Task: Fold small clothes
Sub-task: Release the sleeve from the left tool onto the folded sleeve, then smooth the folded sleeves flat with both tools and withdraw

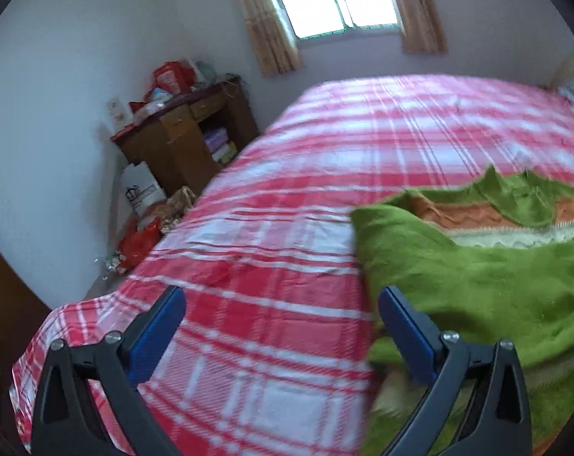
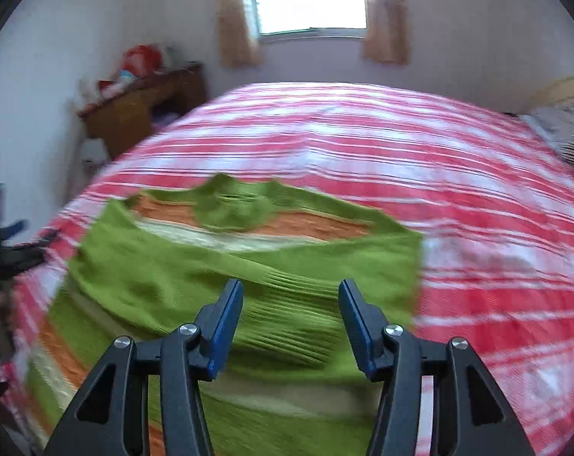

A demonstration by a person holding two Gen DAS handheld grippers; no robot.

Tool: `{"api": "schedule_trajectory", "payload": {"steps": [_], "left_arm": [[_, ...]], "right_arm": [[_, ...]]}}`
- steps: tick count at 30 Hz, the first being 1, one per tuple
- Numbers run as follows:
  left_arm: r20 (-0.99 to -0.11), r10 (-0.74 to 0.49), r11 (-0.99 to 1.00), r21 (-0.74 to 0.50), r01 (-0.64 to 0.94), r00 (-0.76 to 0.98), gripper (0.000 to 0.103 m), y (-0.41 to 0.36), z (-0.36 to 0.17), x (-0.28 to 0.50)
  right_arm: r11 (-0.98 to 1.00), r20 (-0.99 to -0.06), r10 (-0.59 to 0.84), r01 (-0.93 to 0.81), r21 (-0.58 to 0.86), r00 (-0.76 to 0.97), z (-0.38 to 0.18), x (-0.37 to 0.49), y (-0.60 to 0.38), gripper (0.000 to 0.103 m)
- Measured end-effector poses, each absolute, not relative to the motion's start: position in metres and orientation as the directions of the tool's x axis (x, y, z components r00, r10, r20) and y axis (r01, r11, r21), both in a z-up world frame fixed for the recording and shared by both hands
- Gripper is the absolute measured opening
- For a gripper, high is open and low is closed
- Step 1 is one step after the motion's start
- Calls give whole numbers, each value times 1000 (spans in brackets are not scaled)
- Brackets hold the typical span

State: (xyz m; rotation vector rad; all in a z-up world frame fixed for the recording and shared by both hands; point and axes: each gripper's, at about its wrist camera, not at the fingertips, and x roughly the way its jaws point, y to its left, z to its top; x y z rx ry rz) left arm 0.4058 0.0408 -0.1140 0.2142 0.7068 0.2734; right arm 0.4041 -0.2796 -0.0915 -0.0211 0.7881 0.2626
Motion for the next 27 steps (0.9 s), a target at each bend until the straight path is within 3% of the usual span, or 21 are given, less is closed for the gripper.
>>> {"api": "schedule_trajectory", "payload": {"steps": [4,10,15,20,27], "left_arm": [[-653,368,918,370,-146,662,103,33,-149,411],[-614,367,916,368,-158,699,103,40,-155,393],[-607,383,909,384,-165,696,103,43,-154,394],[-616,376,915,365,-173,692,103,43,-156,393],[-637,335,936,308,-169,694,103,47,-159,388]], "right_arm": [[973,-801,120,-231,-24,586,-132,407,-271,53],[974,-783,95,-220,-55,615,-135,379,-289,54],[968,-700,130,-242,-62,702,-103,379,-269,55],[979,-787,87,-198,-44,611,-143,398,-270,55],[980,-768,102,-198,-33,632,-143,385,-280,57]]}}
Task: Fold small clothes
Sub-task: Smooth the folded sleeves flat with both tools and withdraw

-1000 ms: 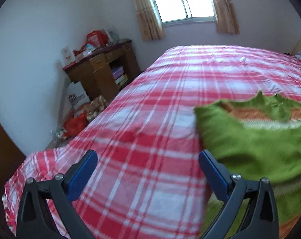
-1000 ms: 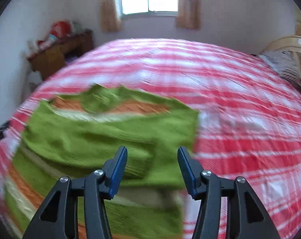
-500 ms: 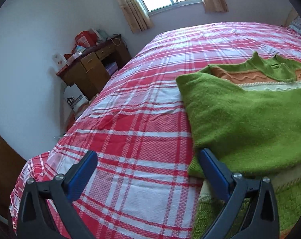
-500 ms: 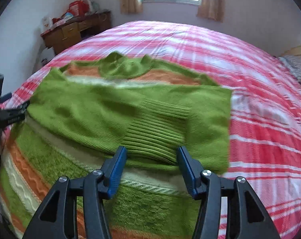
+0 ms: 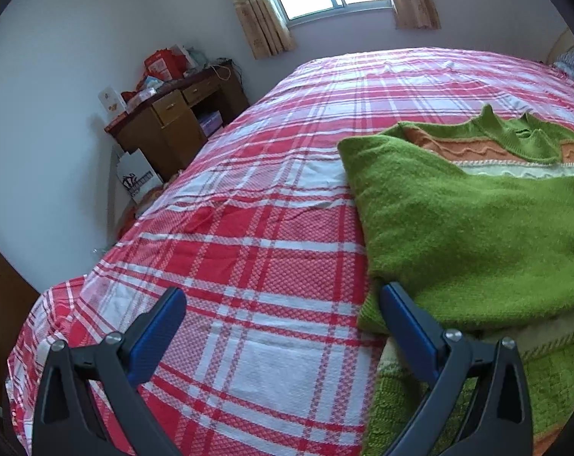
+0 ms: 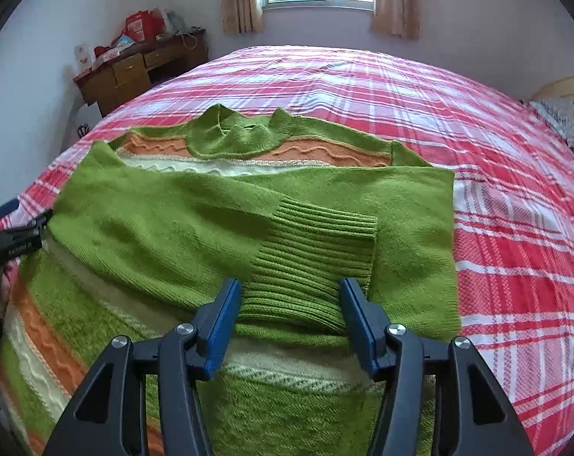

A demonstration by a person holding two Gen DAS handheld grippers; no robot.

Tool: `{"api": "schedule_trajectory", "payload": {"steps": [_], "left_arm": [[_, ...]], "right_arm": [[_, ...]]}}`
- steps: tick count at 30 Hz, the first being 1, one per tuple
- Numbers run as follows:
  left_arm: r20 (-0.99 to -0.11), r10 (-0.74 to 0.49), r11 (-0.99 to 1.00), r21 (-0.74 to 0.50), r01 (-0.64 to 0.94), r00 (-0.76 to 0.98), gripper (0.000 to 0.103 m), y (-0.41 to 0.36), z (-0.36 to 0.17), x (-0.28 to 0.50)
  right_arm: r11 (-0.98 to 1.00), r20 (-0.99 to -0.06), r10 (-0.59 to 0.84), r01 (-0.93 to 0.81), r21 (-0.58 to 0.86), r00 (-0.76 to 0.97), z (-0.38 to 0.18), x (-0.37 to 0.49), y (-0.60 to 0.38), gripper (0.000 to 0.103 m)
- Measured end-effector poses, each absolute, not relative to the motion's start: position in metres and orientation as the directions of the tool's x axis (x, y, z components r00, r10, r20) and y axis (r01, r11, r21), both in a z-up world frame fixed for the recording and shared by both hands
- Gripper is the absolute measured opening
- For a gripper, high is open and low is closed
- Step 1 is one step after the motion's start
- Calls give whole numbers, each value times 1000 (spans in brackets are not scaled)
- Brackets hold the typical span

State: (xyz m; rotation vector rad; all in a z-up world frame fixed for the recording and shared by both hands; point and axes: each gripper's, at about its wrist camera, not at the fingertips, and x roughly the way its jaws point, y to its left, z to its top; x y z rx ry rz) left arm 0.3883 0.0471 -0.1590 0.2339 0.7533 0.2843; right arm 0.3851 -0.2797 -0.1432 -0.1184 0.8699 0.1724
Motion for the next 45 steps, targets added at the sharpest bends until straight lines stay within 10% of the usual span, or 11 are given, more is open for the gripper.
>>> {"api": "schedule_trajectory", "payload": {"steps": [7,45], "left_arm": [[-622,345,931,323,-172,703,103,42,-160,388],[-695,170,980,194,-46,698,103,35,-145,316]], "right_arm": [[991,-776,75,-135,-13,626,-149,394,-288,75],[992,-770,104,-123,33,630,-120,318,-298,76]]}}
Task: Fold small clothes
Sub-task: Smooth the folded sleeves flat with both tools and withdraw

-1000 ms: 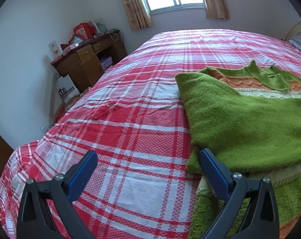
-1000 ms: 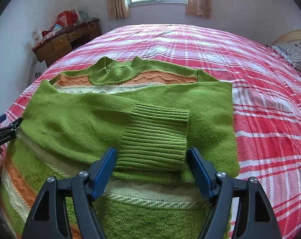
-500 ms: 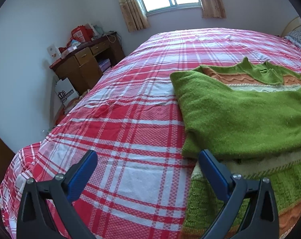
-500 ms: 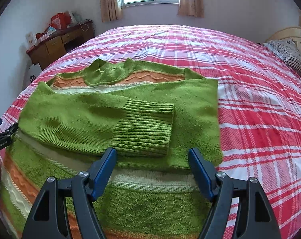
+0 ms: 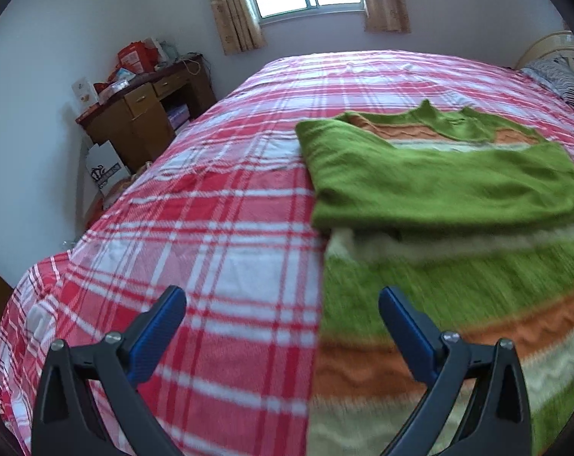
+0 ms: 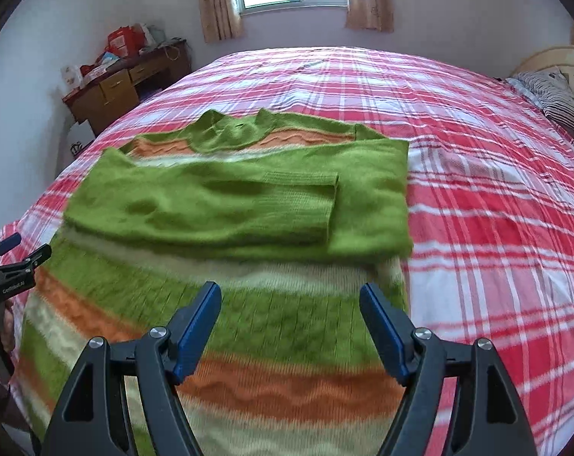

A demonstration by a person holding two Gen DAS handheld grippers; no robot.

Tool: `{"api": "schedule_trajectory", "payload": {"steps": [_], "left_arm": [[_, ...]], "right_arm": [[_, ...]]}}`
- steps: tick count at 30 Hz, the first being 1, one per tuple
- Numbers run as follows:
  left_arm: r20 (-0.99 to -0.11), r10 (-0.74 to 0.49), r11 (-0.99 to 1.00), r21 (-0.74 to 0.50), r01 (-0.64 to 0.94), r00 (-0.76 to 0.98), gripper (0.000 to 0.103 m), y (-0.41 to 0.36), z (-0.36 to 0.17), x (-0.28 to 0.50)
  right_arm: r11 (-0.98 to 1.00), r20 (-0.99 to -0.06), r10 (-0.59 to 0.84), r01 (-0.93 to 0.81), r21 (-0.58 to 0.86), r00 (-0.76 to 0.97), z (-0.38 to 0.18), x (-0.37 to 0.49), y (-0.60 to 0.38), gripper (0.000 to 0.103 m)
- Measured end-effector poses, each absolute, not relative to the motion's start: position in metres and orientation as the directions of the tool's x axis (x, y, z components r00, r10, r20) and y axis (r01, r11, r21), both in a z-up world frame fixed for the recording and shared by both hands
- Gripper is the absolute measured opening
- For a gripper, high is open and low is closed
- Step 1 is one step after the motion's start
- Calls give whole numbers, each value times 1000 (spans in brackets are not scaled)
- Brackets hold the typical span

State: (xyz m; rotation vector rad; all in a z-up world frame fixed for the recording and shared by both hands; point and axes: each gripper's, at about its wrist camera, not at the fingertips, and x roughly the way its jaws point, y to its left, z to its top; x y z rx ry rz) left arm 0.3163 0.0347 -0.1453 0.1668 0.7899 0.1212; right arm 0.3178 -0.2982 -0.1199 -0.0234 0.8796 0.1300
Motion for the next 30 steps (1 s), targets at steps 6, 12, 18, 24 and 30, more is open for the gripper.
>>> {"api": "schedule_trajectory", "payload": {"steps": [6,12,18,24,30], "left_arm": [[-714,126,986,165,-10,688,103,35,-145,275],[-715,86,988,151,34,694,103,35,-141,230],[-732,63,986,151,72,678,103,37,-146,194],[-753,42,980,157,118,657,103,35,-152,165],[-775,15,975,151,163,632,103,27,-160,144]], "right_arm": [[987,-765,131,-158,39,630,-118,275,-293,76],[983,-775,135,-183,26,617,-126,237,-288,76],[986,-780,112,-168,9,616,-132,205,-291,76],[990,-786,90,-144,1,611,-134,184,-298,76],[991,-796,87,-131,10,598,-142,167,-306,76]]}}
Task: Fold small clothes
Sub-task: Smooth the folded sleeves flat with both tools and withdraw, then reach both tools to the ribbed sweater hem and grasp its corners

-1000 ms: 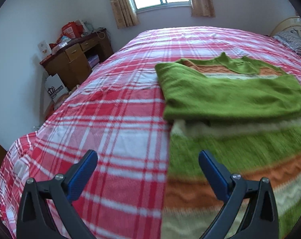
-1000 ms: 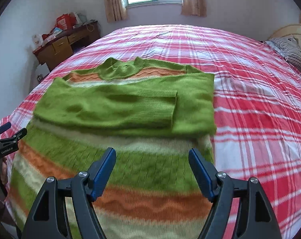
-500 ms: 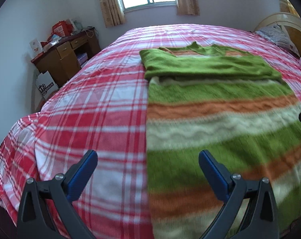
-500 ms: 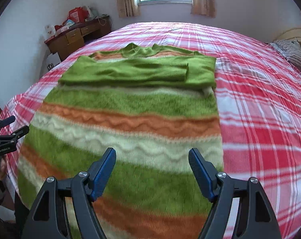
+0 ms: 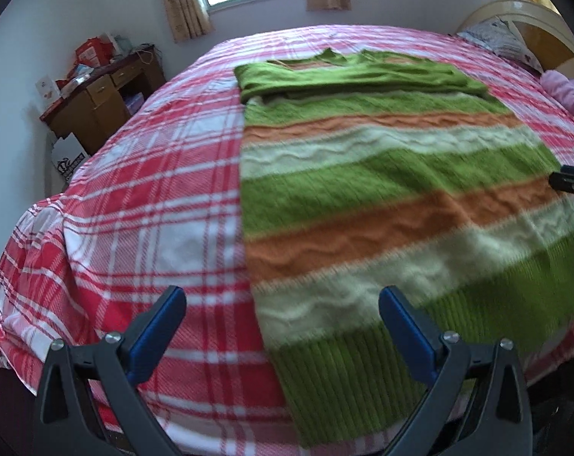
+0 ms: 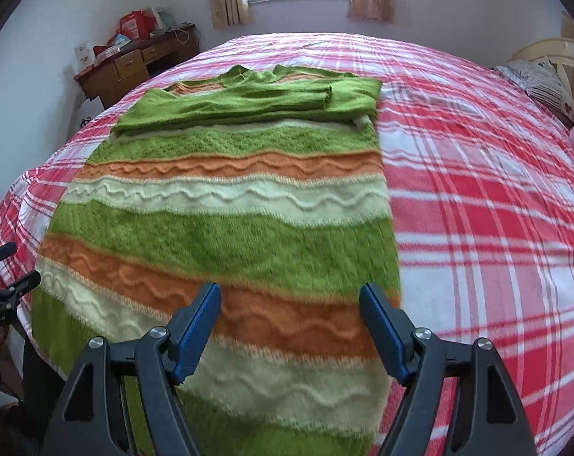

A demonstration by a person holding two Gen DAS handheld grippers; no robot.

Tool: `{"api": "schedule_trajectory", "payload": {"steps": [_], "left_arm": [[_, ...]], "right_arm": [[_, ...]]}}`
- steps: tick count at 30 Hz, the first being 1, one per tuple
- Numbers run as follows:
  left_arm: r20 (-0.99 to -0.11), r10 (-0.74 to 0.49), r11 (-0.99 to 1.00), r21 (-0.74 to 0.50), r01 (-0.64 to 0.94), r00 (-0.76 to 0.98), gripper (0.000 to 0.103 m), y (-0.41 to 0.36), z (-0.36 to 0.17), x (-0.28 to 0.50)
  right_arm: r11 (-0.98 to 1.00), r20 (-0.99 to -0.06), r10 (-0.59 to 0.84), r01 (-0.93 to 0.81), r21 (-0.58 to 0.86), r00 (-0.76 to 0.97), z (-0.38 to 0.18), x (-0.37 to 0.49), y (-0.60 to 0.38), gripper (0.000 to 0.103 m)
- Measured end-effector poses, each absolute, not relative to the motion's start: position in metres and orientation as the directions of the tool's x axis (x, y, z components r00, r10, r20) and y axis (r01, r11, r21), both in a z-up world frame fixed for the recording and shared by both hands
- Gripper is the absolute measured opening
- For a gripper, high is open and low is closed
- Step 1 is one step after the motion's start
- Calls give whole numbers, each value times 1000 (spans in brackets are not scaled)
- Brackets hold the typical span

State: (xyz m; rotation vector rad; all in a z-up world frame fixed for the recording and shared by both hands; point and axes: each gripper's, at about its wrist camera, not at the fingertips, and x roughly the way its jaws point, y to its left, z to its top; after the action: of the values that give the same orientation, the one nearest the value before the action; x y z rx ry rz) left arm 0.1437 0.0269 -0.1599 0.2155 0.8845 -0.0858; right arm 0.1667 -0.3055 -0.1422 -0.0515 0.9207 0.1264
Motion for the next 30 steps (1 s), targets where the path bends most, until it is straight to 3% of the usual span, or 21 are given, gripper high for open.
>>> {"api": "schedule_trajectory", "payload": {"steps": [8,14,30], "left_arm": [[-794,-3,972,140,189,608,102,21,-168,129],[-830,-45,981,68,182,556,89,26,-178,128],[-854,-114,984,-29,174,507,81,25,-186,121]], "right_arm": [[991,-796,82,-135,1,600,-144,147,-307,76],[990,-793,75,-140,-12,604,-147,131,-302,76],[986,-791,56,-158,-52,609,-152,109,-293,76]]}}
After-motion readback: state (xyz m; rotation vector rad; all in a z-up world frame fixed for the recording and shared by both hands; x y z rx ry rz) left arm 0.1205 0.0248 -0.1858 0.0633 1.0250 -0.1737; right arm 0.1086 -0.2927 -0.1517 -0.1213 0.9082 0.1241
